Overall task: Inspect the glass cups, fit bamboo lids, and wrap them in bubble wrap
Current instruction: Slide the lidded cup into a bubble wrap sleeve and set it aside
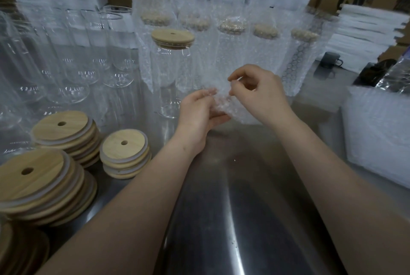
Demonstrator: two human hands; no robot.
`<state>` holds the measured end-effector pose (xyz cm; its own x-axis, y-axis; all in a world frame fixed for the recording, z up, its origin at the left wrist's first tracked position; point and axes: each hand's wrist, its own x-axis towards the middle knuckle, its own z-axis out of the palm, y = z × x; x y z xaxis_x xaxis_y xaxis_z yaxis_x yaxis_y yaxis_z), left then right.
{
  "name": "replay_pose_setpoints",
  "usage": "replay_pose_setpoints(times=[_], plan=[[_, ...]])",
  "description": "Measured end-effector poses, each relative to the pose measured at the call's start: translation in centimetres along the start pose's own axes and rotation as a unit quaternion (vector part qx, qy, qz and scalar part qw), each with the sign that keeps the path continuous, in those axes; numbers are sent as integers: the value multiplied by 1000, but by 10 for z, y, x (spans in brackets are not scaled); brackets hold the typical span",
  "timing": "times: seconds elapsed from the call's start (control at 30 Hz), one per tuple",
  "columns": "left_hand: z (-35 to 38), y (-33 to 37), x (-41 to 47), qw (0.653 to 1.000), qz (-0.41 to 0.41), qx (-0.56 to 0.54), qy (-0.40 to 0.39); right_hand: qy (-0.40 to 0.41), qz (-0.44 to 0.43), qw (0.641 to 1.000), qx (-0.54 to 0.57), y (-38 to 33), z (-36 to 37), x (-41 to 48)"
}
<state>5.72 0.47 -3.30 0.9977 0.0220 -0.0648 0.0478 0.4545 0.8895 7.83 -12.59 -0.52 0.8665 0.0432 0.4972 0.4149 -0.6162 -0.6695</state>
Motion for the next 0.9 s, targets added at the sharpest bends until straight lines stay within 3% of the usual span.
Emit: replay_pose_setpoints(times=[0.2, 0.33, 0.6, 0.7, 0.9], plan=[[1, -4, -1, 998, 44, 34, -8, -51, 79, 994, -50, -8, 1, 1], [2, -7, -1, 996, 70, 55, 5, -111, 169, 979, 11, -12, 8, -1], [5, -10, -1, 981, 115, 149, 38, -69, 216, 968, 107, -8, 11, -1], [5, -13, -2, 961, 175, 207, 59, -40, 208, 974, 83, -4, 10, 0], [2, -13, -4, 867, 304, 388, 77, 40, 145, 988, -40, -1, 1, 3]])
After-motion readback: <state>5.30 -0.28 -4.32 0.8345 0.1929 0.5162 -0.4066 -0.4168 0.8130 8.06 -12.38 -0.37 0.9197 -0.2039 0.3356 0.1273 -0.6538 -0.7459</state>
